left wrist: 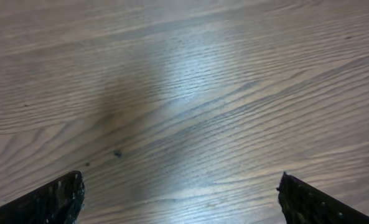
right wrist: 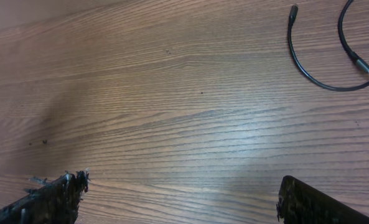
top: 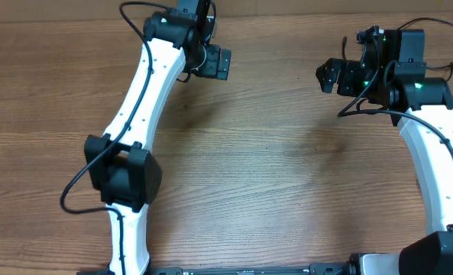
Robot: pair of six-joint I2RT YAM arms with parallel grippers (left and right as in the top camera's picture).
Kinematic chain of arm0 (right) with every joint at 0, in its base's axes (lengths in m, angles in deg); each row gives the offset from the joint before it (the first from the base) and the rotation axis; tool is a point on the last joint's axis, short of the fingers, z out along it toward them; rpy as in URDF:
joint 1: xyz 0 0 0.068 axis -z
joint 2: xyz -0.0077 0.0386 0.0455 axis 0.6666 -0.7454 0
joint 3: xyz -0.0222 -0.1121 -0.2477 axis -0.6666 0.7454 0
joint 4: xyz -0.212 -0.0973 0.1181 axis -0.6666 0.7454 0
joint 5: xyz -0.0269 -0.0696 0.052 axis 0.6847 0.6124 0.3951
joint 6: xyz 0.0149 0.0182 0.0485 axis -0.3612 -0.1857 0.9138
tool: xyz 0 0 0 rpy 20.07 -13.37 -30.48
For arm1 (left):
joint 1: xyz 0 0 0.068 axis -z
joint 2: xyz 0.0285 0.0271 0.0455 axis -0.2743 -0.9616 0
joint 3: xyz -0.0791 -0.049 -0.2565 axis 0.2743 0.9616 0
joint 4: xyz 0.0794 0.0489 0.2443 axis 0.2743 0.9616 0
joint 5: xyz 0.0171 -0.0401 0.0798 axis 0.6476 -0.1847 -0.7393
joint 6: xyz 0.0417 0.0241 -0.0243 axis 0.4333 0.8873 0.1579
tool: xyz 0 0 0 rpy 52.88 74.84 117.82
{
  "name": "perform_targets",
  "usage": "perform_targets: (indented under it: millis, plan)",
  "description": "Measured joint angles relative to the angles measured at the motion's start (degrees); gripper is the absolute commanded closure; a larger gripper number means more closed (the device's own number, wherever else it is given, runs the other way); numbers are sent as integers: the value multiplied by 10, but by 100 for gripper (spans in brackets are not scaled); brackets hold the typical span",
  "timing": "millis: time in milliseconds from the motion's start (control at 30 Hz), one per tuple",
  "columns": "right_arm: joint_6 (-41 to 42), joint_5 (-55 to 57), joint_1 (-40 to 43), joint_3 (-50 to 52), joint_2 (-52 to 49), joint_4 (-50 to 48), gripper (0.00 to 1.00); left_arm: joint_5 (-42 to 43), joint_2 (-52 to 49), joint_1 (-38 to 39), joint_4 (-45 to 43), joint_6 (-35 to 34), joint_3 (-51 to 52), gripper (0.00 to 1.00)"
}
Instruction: Untangle cables
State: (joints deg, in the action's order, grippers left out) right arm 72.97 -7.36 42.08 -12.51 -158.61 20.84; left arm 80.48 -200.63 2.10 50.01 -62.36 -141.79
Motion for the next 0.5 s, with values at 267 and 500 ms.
perform_targets:
  millis: [267,500]
  plan:
    - [0,0,0,0,0,0,0,-6,113,0,-86,0,0,0]
    - [0,0,0,0,0,0,0,-11,207,13,-248,6,65,0]
